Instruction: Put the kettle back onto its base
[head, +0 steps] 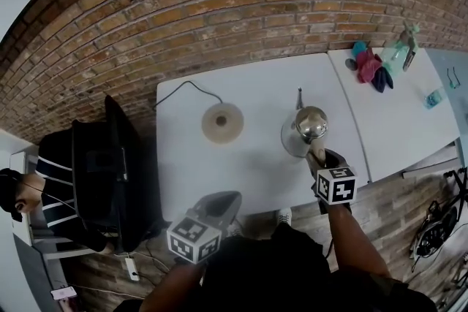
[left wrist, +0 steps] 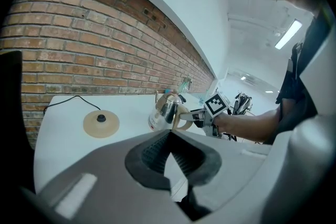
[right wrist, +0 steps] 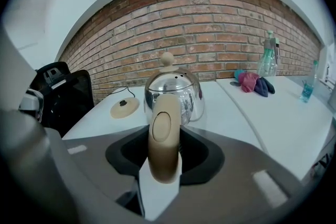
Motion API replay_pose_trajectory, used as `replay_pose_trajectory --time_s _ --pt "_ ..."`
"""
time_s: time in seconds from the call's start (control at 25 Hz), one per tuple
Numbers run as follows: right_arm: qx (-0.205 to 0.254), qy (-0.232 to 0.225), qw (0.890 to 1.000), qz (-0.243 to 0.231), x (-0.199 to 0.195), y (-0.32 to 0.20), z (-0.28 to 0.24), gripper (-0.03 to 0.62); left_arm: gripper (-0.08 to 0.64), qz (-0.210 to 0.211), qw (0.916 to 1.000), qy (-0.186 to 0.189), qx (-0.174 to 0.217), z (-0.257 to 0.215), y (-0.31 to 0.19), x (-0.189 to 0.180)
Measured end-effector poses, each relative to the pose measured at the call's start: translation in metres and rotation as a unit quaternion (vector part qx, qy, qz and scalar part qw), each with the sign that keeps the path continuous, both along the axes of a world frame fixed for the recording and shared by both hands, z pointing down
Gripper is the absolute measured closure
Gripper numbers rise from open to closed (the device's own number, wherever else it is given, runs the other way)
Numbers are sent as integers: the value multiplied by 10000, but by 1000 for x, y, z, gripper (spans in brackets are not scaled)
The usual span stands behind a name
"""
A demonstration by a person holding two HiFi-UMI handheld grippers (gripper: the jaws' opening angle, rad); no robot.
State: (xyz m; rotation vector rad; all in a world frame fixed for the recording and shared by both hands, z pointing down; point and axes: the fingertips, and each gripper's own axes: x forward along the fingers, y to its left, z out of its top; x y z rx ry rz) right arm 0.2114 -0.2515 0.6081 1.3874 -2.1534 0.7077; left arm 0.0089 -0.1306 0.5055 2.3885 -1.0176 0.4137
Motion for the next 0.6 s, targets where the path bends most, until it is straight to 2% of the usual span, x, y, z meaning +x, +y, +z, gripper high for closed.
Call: replay_pose_trajectory --time_s 0.08,0.36,0.6 --pt "66 -74 9999 45 3 -1 -2 423 560 -35 10000 2 17 -1 0 -1" --pt "744 -607 9948 338 9 -11 -25 425 560 -208 9998 -18 34 -2 1 -11" --pt "1137 -598 9912 324 11 -17 -41 426 560 -310 9995 -36 44 -4 4 -16"
